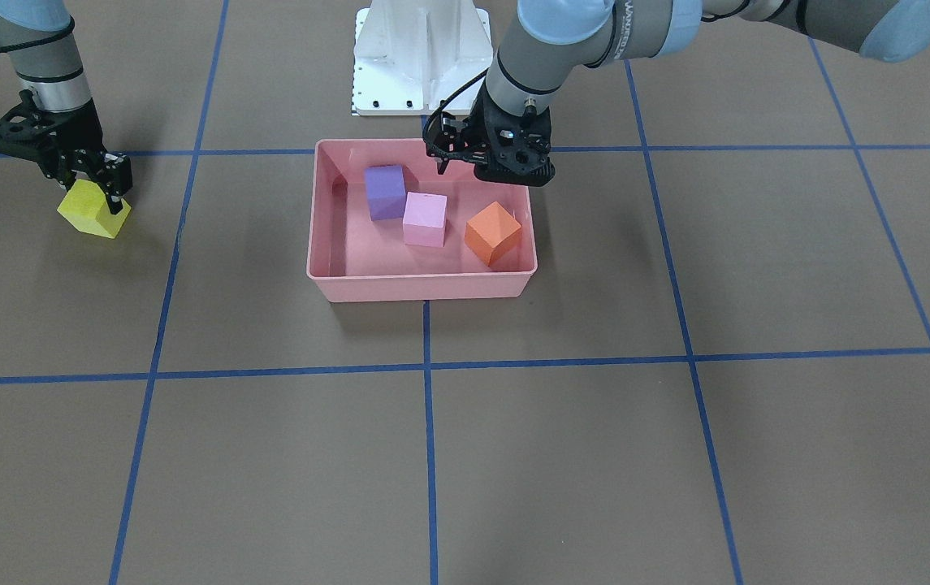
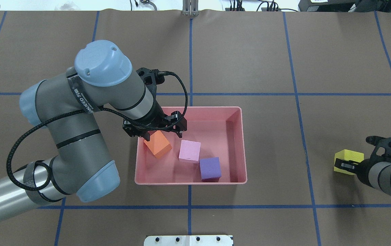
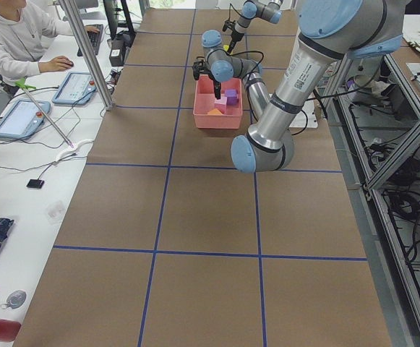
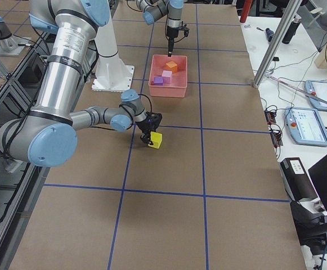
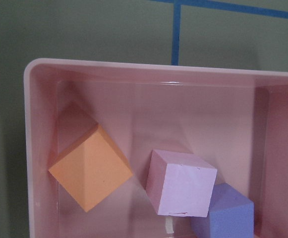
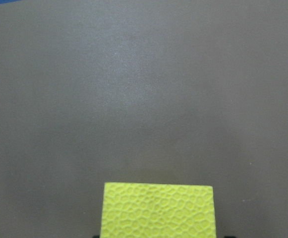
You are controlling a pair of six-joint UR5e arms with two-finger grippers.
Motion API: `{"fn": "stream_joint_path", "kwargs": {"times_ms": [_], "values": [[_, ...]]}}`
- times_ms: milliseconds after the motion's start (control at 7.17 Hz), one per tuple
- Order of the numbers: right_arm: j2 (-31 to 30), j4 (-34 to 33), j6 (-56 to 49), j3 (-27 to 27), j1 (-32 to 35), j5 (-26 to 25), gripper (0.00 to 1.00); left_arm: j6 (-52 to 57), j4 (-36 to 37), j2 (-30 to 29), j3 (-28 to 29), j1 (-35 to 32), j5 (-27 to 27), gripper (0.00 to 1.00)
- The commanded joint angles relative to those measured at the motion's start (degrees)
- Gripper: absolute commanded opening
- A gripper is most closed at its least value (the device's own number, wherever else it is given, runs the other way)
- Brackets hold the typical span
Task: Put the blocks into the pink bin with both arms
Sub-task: 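Carry the yellow cube into the pink bin while the left gripper withdraws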
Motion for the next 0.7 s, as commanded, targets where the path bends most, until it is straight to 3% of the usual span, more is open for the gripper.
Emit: {"fn": "stream_joint_path", "kwargs": {"times_ms": [0,279,558], "values": [[2.6,-7.5,-2.2,5.5,2.2,1.1,0.13,0.3,0.1,0.0,-0.7,-0.6,-0.3,1.0],[12.3,-12.9,-3.0,7.8,7.9,8.6,0.13,1.5,0.4,6.9,-6.3,-3.9,-0.7,1.0],[22.7,-16.3,-3.0,8.0,9.8,12.5,0.13,17.7,0.4,18.0,-11.7,-7.1,-0.7,1.0]]}}
